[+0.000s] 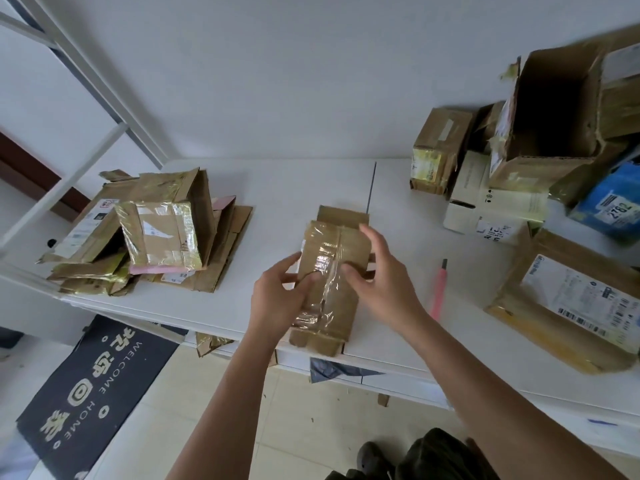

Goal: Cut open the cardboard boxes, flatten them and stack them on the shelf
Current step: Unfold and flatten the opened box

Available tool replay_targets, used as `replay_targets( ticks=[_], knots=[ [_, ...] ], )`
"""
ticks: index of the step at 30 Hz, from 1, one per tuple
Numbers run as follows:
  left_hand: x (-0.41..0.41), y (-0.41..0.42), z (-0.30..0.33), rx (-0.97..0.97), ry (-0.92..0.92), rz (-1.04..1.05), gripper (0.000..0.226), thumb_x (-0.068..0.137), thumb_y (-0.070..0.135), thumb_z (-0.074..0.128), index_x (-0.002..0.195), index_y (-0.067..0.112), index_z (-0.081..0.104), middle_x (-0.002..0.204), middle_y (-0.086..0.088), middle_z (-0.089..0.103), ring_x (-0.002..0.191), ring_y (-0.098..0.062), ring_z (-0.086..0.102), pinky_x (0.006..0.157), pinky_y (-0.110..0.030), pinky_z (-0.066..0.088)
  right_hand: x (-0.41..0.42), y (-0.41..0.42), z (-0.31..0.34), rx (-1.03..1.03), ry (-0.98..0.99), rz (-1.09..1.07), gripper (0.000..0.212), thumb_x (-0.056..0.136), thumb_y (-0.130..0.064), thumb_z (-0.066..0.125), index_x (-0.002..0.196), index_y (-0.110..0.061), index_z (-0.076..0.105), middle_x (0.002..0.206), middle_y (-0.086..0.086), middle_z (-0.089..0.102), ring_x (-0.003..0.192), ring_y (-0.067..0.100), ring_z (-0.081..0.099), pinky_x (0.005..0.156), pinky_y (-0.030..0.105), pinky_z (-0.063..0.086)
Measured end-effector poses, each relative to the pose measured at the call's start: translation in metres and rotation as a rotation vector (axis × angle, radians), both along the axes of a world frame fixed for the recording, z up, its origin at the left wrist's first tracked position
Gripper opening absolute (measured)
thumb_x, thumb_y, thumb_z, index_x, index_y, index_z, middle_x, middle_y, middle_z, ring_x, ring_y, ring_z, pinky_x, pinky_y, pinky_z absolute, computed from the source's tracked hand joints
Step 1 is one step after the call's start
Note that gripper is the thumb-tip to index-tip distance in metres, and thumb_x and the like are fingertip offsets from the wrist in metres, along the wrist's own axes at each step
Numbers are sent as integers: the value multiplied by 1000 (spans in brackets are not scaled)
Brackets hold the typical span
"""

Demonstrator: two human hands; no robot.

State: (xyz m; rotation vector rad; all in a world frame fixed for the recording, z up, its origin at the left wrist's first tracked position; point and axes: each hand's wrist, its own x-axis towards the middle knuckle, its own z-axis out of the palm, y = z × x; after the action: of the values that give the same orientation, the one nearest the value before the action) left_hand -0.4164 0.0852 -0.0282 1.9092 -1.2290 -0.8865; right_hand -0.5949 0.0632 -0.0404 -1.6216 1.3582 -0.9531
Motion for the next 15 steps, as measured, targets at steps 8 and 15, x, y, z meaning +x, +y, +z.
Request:
replay_targets(
  ticks=[8, 15],
  knots=[
    [-20, 10, -9, -118, 31, 36, 35, 92, 21, 68, 123, 38, 67, 82, 11, 74, 66, -7, 70, 58, -28, 60, 9, -7, 4, -116, 129, -39, 73, 80, -44, 78, 136, -23, 36, 109, -4, 61, 82, 12, 56, 69, 25, 43],
    [-21, 14, -19, -131, 10, -3, 34, 92, 20, 68, 119, 41, 69, 79, 22, 73, 68, -4, 70, 63, -28, 60, 11, -2, -20, -119, 91, -182, 74, 73, -45, 83, 130, -26, 39, 117, -4, 64, 87, 14, 63, 69, 22, 43]
  ],
)
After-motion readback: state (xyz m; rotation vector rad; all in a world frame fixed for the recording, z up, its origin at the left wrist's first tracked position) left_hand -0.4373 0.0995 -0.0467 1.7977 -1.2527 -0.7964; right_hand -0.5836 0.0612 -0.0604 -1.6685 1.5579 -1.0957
